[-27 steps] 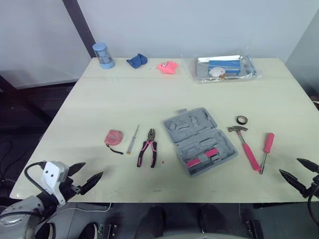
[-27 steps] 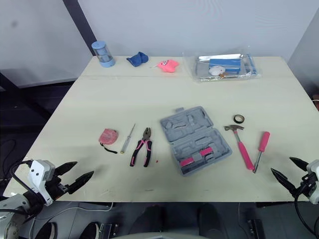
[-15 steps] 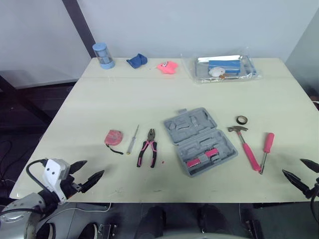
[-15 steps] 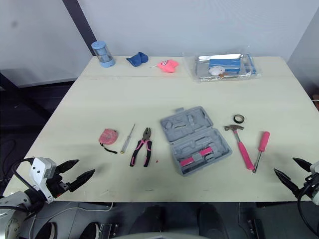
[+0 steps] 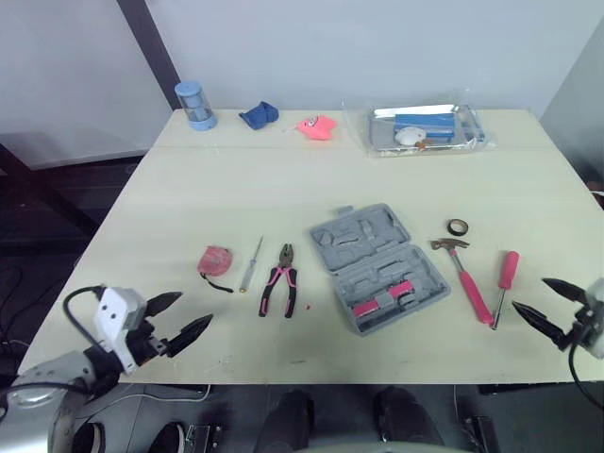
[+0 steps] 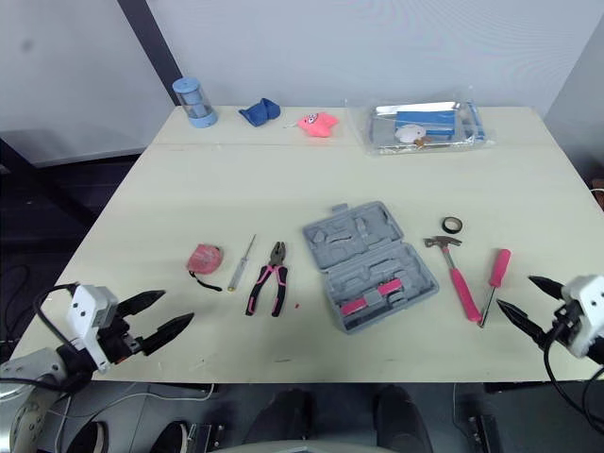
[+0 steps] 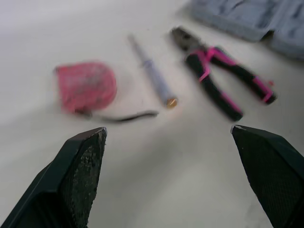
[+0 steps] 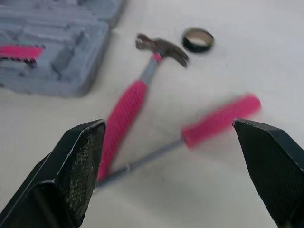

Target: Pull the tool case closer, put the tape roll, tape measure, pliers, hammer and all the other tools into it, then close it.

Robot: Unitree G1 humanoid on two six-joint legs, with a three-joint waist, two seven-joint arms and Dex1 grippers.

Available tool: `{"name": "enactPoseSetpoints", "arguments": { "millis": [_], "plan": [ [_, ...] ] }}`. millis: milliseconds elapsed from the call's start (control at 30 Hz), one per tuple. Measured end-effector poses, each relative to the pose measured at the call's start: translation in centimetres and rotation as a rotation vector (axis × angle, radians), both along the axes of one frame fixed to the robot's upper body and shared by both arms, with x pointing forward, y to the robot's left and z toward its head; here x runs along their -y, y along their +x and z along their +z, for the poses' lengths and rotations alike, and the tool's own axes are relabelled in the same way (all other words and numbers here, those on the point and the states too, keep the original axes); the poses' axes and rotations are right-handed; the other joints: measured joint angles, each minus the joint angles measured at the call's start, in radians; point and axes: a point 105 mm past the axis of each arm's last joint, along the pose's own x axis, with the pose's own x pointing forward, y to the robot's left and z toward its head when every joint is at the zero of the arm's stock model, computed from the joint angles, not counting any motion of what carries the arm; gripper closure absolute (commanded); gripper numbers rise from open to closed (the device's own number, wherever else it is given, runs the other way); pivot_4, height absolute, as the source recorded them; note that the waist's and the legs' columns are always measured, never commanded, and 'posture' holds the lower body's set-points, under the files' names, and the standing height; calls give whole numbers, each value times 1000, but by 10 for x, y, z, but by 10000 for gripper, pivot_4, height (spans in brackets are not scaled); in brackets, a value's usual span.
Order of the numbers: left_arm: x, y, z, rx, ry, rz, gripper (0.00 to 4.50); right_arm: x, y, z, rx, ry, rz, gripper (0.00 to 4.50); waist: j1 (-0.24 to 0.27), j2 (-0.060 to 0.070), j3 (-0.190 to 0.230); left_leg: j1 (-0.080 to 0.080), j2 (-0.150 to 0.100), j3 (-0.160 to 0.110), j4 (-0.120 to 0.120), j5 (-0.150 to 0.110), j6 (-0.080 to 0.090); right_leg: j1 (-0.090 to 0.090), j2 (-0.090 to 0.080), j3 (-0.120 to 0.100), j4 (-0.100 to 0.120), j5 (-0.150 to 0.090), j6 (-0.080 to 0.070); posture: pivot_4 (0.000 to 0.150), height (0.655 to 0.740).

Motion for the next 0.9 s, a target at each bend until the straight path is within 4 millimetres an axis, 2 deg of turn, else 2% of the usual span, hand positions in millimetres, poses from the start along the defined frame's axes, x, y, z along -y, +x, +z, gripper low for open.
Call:
{"name": "enactPoseSetpoints", "arguments": {
  "millis": [133,267,367,400,433,467,500,533,567,600,633,667,767,800,833,900],
  "plan": [
    [21,11,9,8,0,-82,366,-20,27,7,-16,-39,64,0,-1,1,1,0,0,0,0,0,0,-1,0,0,0,0,0,1500,7400],
    [41,22,9,-14,-19,-158,366,-37,59,14,-17,-71,102,0,-1,1,1,-1,0,0,0,0,0,-2,0,0,0,0,0,1500,7400],
    [59,31,12,-12,-24,-240,366,-58,84,17,-22,-86,152,0,-1,1,1,-2,0,-1,0,0,0,-2,0,-1,0,0,0,1500,7400],
    [64,33,14,-6,-24,-264,4175,-65,89,18,-24,-90,169,0,-1,1,2,-2,0,-1,0,0,0,-2,0,-1,0,0,0,1500,7400],
    [71,36,16,0,-24,-297,5223,-76,97,17,-33,-102,198,0,-2,1,2,-2,0,-1,0,0,0,-2,0,-1,0,0,0,1500,7400],
    [75,39,16,1,-23,-316,8492,-82,102,15,-46,-116,217,0,-2,1,2,-2,0,-1,0,0,0,-2,0,-1,0,0,0,1500,7400],
    [76,42,16,-2,-22,-327,11944,-86,107,15,-58,-127,228,2537,-2,1,2,-2,-1,-1,0,0,0,-2,0,-1,0,0,0,1500,7400],
    [78,47,14,-13,-24,-342,17693,-90,114,13,-75,-147,235,5715,-2,1,2,-3,-1,-2,0,0,0,-3,0,-2,0,0,0,1500,7400],
    [79,49,13,-17,-25,-346,23147,-92,116,13,-80,-155,241,10776,-2,1,2,-3,-1,-2,0,0,0,-3,0,-2,0,0,0,1500,7400],
    [80,51,11,-30,-26,-359,26064,-94,120,13,-88,-170,242,14305,-1,1,2,-3,-1,-2,0,0,0,-3,0,-2,0,0,0,1500,7400],
    [81,52,9,-39,-24,-368,27727,-95,122,12,-94,-178,243,15684,-1,1,2,-4,-1,-2,0,0,0,-4,0,-2,0,0,0,1500,7400],
    [83,54,5,-59,-17,-390,33143,-98,128,11,-106,-199,249,21125,-1,1,2,-4,-1,-2,0,0,0,-5,0,-2,0,0,0,1500,7400],
    [89,58,-1,-100,4,-445,44938,-107,135,6,-126,-243,279,34292,-3,1,2,-5,-1,-2,0,0,-1,-5,0,-2,0,0,0,1500,7400],
    [91,60,-2,-111,4,-460,45000,-109,136,4,-135,-258,288,37917,-3,1,2,-5,-1,-2,0,0,-1,-5,0,-2,0,0,0,1500,7400],
    [93,61,-4,-123,13,-475,45000,-109,137,0,-149,-280,298,43669,-3,1,2,-5,-1,-2,0,0,-1,-5,0,-2,0,0,0,1500,7400],
    [95,63,-7,-143,25,-495,45000,-112,138,-3,-161,-305,309,44445,-4,1,2,-5,-1,-2,0,1,-2,-5,0,-2,0,0,0,1500,7400]
  ]
}}
